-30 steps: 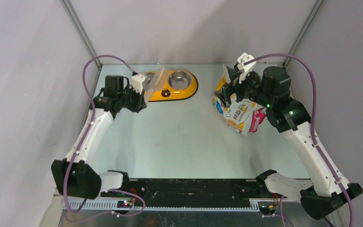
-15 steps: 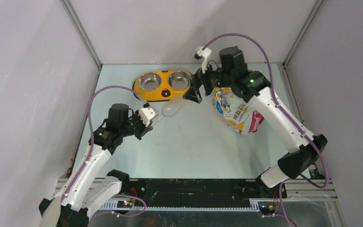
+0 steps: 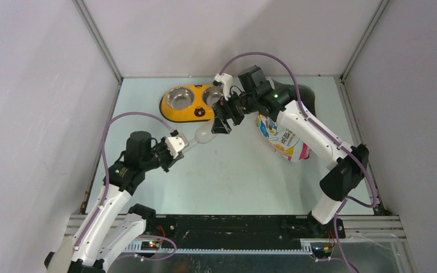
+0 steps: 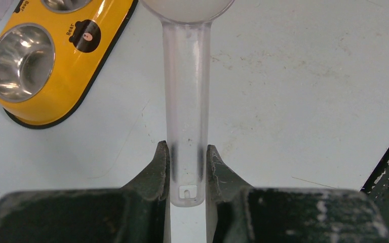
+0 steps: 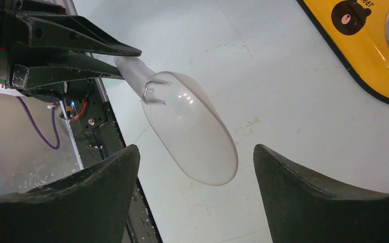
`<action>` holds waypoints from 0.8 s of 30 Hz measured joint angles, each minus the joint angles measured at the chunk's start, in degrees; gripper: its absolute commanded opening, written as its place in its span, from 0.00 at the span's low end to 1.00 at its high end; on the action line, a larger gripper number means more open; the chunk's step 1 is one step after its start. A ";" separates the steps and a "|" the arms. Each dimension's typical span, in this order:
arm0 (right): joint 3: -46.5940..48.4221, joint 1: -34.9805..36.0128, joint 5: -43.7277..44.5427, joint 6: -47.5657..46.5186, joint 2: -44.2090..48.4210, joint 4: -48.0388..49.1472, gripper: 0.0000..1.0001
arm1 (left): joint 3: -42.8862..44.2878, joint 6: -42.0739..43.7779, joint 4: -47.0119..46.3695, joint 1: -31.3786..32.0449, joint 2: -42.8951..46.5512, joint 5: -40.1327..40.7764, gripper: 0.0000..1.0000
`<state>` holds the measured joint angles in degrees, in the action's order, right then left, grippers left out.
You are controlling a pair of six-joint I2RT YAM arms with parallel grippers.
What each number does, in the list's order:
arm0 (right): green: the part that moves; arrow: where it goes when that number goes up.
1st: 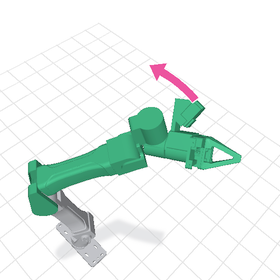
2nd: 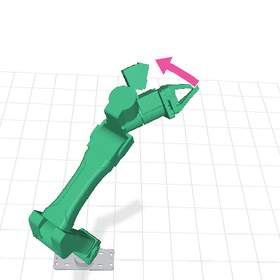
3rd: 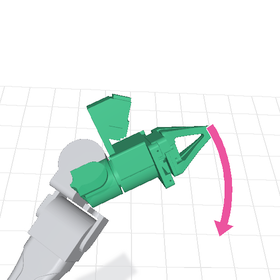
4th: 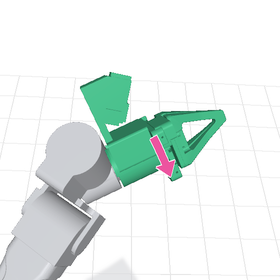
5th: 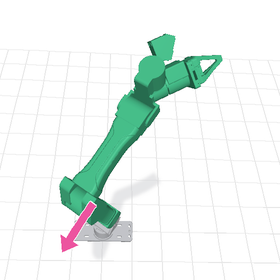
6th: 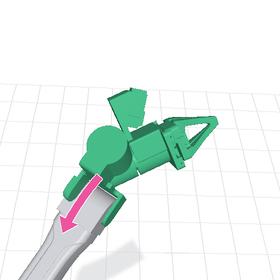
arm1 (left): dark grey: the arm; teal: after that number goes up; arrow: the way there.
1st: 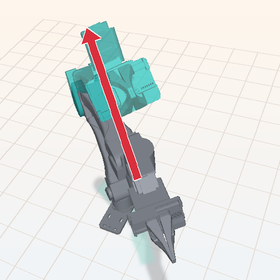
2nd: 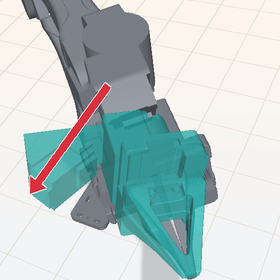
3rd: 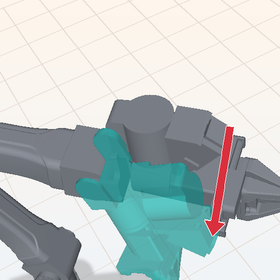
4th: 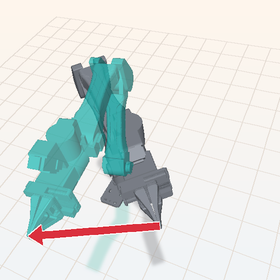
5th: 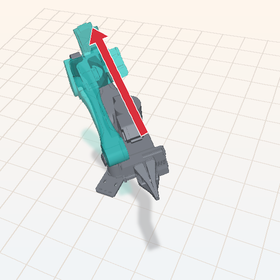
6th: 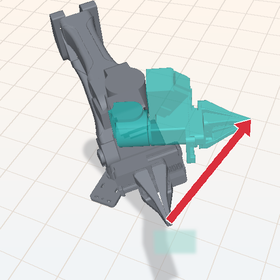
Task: Serve the pet food
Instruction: Adjust the spatula.
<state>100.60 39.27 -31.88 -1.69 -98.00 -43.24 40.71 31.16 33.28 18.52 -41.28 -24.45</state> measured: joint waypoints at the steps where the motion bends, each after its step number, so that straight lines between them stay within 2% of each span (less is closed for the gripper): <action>1: 0.50 -0.02 0.02 -0.04 -0.37 -0.44 0.84 | 0.00 0.31 -0.04 0.11 -0.04 -0.26 0.00; 8: 4.52 -0.15 0.15 -0.26 -1.70 -2.75 0.70 | 0.00 0.83 -0.15 0.50 -0.28 -1.29 0.00; 14: 7.26 -0.50 -0.48 -0.20 -7.04 -6.23 0.59 | 0.00 0.87 -0.17 0.59 -0.15 -1.29 0.00; 20: 7.43 -0.72 -0.52 0.48 -9.33 -9.11 0.37 | 0.00 1.05 -0.09 0.66 0.17 -1.40 0.00; 24: 7.89 -0.72 -0.76 1.09 -9.25 -9.05 0.28 | 0.00 1.40 -0.11 0.74 0.20 -1.49 0.00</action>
<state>108.49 38.54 -32.64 -0.60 -107.24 -52.29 40.71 32.56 33.17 19.27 -41.08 -25.93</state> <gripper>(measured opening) 0.346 0.201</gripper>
